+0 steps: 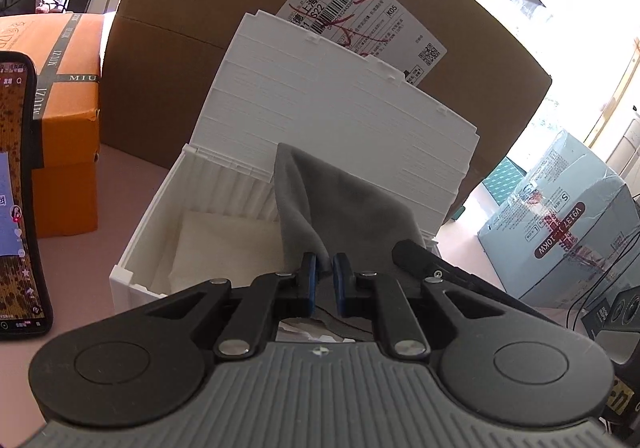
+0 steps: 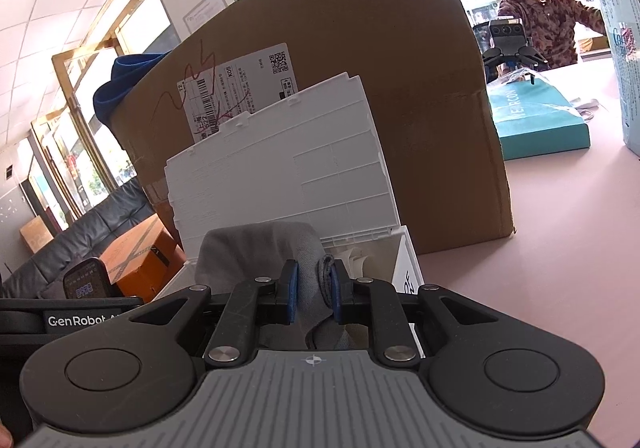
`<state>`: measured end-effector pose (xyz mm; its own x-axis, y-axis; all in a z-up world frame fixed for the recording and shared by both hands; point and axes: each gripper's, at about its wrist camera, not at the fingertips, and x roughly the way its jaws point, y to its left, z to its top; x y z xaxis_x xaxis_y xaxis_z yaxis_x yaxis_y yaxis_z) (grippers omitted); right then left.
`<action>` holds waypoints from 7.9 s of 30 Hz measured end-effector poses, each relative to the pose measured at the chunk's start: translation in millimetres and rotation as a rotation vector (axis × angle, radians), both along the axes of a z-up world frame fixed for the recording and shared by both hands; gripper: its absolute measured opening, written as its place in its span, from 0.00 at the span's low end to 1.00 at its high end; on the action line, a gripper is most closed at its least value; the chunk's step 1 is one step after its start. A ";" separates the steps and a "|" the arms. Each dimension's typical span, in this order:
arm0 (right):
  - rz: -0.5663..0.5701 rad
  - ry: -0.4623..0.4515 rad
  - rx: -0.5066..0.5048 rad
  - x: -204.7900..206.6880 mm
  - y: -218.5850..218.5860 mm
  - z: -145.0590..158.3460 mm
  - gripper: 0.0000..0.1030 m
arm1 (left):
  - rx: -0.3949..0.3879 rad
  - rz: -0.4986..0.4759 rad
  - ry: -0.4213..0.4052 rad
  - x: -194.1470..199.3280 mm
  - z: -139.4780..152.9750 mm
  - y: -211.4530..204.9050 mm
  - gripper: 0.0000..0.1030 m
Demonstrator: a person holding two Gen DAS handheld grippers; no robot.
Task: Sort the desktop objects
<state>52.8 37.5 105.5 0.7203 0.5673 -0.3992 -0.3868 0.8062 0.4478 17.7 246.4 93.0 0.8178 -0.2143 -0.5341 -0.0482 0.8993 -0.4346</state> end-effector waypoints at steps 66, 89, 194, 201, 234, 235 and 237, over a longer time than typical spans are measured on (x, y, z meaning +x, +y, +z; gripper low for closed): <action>0.082 0.187 -0.495 38.0 89.2 8.0 0.30 | -0.017 0.182 -0.394 -52.4 58.6 17.7 1.00; 0.134 0.099 -0.270 23.6 71.4 44.8 0.46 | 0.069 0.087 -0.442 -52.0 82.1 33.1 1.00; -0.216 -0.024 -0.177 -64.6 -135.1 -19.8 0.25 | 0.302 -0.261 -0.222 -41.2 0.3 -101.5 0.72; -0.221 -0.028 -0.184 -66.0 -135.4 -20.0 0.25 | 0.343 -0.220 -0.219 -39.2 1.8 -101.0 0.49; 0.095 -0.206 0.234 27.3 -203.6 12.9 0.25 | -0.135 -0.325 -0.309 47.9 37.3 -49.5 0.59; 0.109 -0.244 0.202 19.2 -203.8 15.6 0.25 | -0.089 -0.352 -0.334 39.0 41.3 -53.2 0.59; 0.150 -0.312 0.132 0.8 -205.8 19.9 0.27 | -0.014 -0.400 -0.364 23.2 46.9 -59.1 0.60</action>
<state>53.6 -168.3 125.4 0.7008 0.7076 -0.0899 -0.6302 0.6733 0.3866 40.9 187.4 139.9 0.8026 -0.5519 -0.2263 0.4528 0.8107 -0.3711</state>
